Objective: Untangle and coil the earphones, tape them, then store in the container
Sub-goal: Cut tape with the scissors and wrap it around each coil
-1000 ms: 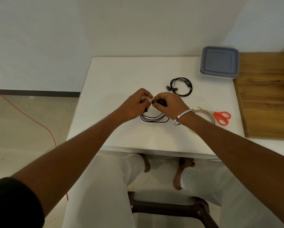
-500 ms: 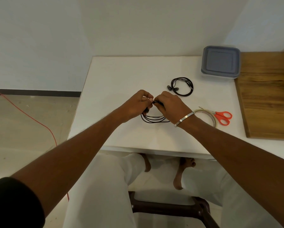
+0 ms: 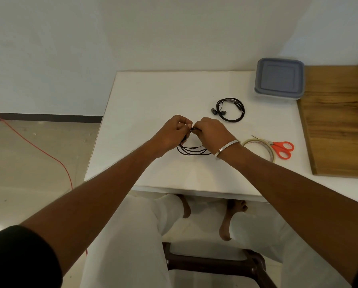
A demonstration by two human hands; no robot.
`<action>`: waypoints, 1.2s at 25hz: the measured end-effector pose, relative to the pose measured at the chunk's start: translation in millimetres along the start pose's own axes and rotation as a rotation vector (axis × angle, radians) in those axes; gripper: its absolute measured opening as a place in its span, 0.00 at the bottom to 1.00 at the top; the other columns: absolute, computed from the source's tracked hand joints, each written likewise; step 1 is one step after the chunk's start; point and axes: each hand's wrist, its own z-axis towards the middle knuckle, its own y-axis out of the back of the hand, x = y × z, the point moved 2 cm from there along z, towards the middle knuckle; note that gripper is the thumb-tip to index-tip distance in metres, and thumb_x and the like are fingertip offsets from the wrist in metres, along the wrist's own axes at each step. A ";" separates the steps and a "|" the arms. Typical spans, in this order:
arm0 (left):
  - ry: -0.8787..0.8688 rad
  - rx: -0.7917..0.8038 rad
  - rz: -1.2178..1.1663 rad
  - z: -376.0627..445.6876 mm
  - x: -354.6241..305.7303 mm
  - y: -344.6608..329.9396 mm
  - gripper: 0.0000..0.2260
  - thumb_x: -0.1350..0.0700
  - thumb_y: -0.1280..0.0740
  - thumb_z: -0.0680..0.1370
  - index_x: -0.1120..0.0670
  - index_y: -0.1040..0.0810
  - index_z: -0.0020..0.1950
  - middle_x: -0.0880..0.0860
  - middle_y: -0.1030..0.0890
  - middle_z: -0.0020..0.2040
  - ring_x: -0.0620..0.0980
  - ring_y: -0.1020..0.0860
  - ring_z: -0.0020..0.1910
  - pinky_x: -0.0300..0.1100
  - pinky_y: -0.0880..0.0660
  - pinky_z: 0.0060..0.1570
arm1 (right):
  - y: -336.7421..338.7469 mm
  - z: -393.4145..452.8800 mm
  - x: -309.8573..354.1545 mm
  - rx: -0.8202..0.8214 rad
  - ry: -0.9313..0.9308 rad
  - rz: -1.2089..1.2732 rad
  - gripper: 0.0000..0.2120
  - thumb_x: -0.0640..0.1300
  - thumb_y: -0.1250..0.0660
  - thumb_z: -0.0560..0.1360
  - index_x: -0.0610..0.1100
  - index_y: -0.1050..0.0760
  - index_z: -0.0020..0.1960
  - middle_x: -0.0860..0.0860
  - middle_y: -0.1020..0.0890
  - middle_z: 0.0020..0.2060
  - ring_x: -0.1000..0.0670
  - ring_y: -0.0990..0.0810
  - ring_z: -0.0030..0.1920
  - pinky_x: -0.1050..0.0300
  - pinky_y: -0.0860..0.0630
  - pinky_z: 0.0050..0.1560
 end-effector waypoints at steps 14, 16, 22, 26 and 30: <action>-0.168 -0.112 0.146 6.4 25.9 14.4 0.06 0.60 0.38 0.81 0.53 0.22 0.54 0.47 0.20 0.42 0.47 0.26 0.36 0.48 0.24 0.42 | -10.7 6.9 -1.6 0.098 -0.175 0.374 0.15 0.45 0.30 0.73 0.42 0.27 0.58 0.46 0.20 0.43 0.49 0.23 0.44 0.58 0.28 0.45; -0.185 -0.107 0.119 5.6 26.2 16.7 0.07 0.61 0.38 0.81 0.54 0.22 0.54 0.48 0.20 0.42 0.47 0.26 0.36 0.47 0.24 0.41 | -11.5 8.2 -0.6 0.102 -0.172 0.391 0.13 0.48 0.30 0.73 0.42 0.23 0.54 0.47 0.19 0.44 0.52 0.24 0.42 0.66 0.31 0.40; -0.194 -0.100 0.092 5.2 28.7 20.9 0.06 0.61 0.38 0.81 0.53 0.22 0.53 0.50 0.21 0.41 0.46 0.26 0.35 0.41 0.25 0.39 | -7.4 6.3 2.2 0.079 -0.187 0.473 0.12 0.50 0.34 0.76 0.42 0.20 0.50 0.53 0.23 0.35 0.54 0.26 0.37 0.70 0.35 0.33; -0.198 -0.109 0.134 3.5 29.6 17.0 0.06 0.60 0.38 0.81 0.53 0.22 0.53 0.54 0.19 0.43 0.44 0.25 0.35 0.39 0.25 0.39 | -7.3 9.2 2.9 0.066 -0.177 0.403 0.11 0.47 0.34 0.76 0.40 0.20 0.49 0.46 0.19 0.40 0.50 0.25 0.40 0.62 0.32 0.38; -0.214 -0.147 0.246 3.6 31.6 13.4 0.05 0.59 0.37 0.81 0.53 0.21 0.52 0.45 0.19 0.45 0.38 0.23 0.42 0.38 0.25 0.45 | -12.8 11.9 2.0 0.048 -0.153 0.281 0.12 0.46 0.36 0.77 0.40 0.19 0.52 0.42 0.19 0.47 0.45 0.22 0.48 0.56 0.28 0.47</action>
